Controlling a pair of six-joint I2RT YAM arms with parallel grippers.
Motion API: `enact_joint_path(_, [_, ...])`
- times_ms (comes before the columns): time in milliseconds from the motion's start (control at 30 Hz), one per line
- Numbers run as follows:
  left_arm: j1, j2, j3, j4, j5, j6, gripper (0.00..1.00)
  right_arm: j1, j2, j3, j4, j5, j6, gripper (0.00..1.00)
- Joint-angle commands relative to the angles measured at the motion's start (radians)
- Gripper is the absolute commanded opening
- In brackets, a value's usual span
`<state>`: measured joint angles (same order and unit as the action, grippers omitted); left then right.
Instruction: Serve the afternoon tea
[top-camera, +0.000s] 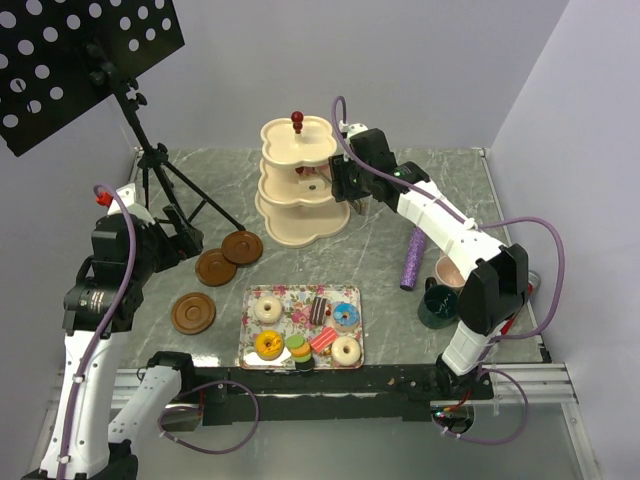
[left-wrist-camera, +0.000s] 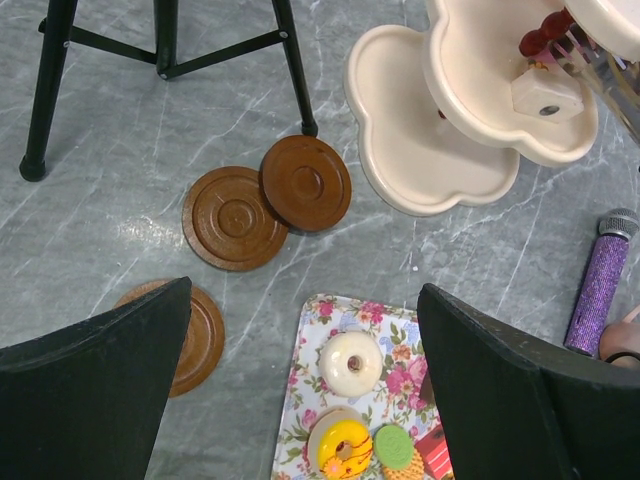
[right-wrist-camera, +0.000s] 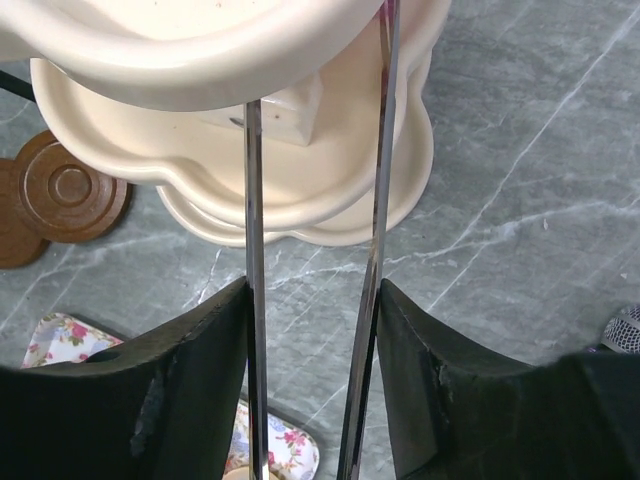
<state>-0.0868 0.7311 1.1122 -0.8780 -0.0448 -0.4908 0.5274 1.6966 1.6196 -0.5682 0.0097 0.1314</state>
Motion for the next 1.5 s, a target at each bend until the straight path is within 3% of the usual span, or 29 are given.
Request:
enact_joint_path(0, [-0.001, 0.001, 0.012, 0.043, 0.022, 0.008, 1.0, -0.006, -0.029, 0.036, 0.056, -0.001, 0.005, 0.59])
enact_joint_path(567, [-0.001, 0.001, -0.009, 0.065, 0.051, -0.009, 1.0, -0.006, -0.104, -0.024, 0.07, 0.029, 0.004, 0.63])
enact_joint_path(1033, [-0.002, -0.013, -0.031, 0.071, 0.048, -0.013, 1.0, -0.006, -0.32, -0.291, 0.159, 0.062, 0.01, 0.59])
enact_joint_path(1133, [-0.001, -0.013, -0.022, 0.053, -0.05, 0.006, 1.0, -0.006, -0.377, -0.363, 0.185, 0.053, 0.008, 0.58])
enact_joint_path(1467, [-0.002, -0.042, -0.018, 0.022, -0.058, 0.018, 1.0, -0.006, -0.509, -0.498, 0.174, 0.023, 0.013, 0.54])
